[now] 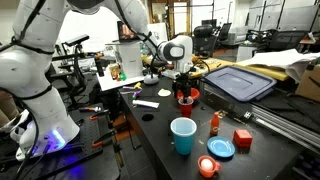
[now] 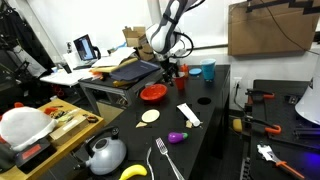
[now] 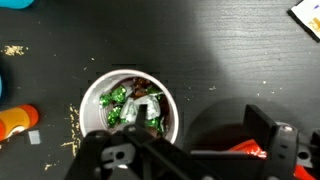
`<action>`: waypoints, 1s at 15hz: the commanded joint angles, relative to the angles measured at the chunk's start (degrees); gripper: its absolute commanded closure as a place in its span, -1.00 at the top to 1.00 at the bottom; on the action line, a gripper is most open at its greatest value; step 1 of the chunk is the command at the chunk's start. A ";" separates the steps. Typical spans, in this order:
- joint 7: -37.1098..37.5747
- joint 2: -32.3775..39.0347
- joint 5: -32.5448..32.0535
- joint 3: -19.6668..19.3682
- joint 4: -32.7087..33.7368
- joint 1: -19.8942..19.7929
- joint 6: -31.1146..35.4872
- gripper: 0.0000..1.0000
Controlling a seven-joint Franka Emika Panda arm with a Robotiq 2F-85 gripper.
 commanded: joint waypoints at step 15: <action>0.73 0.32 -1.12 -1.99 1.79 -0.03 1.21 -0.99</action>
